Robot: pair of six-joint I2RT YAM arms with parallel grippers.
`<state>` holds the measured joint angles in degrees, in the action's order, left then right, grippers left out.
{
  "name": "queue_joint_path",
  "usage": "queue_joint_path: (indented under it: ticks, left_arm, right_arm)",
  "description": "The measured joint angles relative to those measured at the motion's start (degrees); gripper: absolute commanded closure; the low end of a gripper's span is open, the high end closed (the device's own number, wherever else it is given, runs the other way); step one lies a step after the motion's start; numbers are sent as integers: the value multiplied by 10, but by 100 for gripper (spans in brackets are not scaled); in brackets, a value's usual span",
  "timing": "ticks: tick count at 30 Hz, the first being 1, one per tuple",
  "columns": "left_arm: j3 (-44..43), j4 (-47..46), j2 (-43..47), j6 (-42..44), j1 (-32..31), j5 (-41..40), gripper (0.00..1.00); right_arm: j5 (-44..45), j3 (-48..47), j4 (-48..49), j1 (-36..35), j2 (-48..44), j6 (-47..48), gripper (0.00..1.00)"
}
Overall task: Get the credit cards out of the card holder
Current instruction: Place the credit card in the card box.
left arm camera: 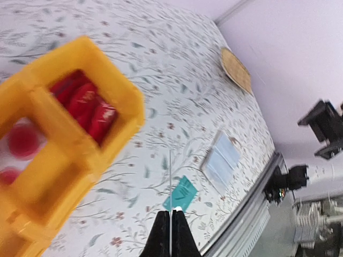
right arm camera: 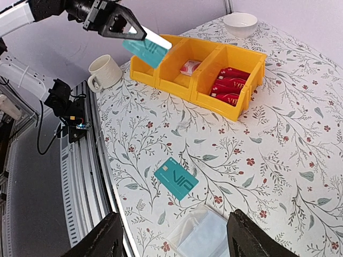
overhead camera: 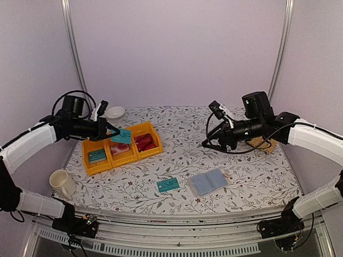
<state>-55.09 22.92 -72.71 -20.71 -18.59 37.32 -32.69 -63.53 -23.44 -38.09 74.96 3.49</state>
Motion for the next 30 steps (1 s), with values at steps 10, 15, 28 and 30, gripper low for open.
queue_joint_path:
  ticks: [10,15,28,30]
  left_arm:
    - [-50,209,71,56,317,-100,100]
    - [-31,240,47,70,355,-104,100]
    - [0,179,-42,39,351,-59,100]
    - [4,164,-56,31,343,-59,100]
  right_arm:
    - [-19,43,61,25,7,-8,31]
    - [-33,56,76,51,2,0,30]
    - [-58,78,97,55,-37,6,30]
    - [-60,78,98,55,-38,6,30]
